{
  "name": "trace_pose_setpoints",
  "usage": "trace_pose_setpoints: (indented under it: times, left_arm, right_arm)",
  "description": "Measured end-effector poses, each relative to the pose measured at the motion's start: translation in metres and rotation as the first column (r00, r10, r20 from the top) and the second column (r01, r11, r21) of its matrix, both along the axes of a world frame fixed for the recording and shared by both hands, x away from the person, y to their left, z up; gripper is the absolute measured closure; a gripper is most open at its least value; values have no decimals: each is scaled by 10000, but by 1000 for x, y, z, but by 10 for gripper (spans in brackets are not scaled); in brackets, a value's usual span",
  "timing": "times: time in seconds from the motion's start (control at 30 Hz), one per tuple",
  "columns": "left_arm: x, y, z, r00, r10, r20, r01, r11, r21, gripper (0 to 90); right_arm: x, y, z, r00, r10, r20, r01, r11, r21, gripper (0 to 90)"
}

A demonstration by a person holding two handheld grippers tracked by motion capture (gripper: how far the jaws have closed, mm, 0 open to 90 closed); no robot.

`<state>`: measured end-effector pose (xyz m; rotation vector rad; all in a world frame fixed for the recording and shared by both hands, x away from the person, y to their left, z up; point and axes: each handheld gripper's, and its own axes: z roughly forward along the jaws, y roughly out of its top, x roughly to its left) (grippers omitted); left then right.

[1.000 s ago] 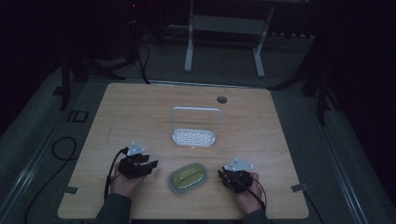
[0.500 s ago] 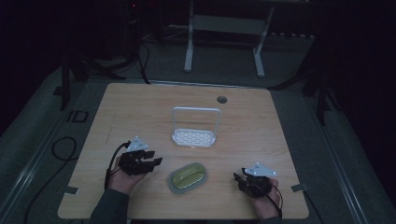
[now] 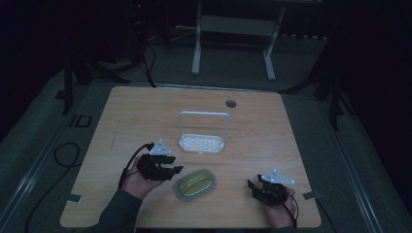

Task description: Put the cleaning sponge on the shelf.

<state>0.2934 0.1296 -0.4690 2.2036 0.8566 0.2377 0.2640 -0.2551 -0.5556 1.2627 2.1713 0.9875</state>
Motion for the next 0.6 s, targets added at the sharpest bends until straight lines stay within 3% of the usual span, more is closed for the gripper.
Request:
trace_pose_setpoints:
  times: [0.27, 0.6]
  left_arm:
    - [2, -21, 7, 9964, -825, -216, 837, 9948, 587, 536]
    - [4, -38, 11, 9901, -1296, -546, 1345, 9861, 973, 532]
  right_arm:
    - [2, -2, -3, 9998, -113, -155, 114, 9999, 64, 482]
    - [2, -2, -3, 9999, -77, -153, 78, 10000, 35, 462]
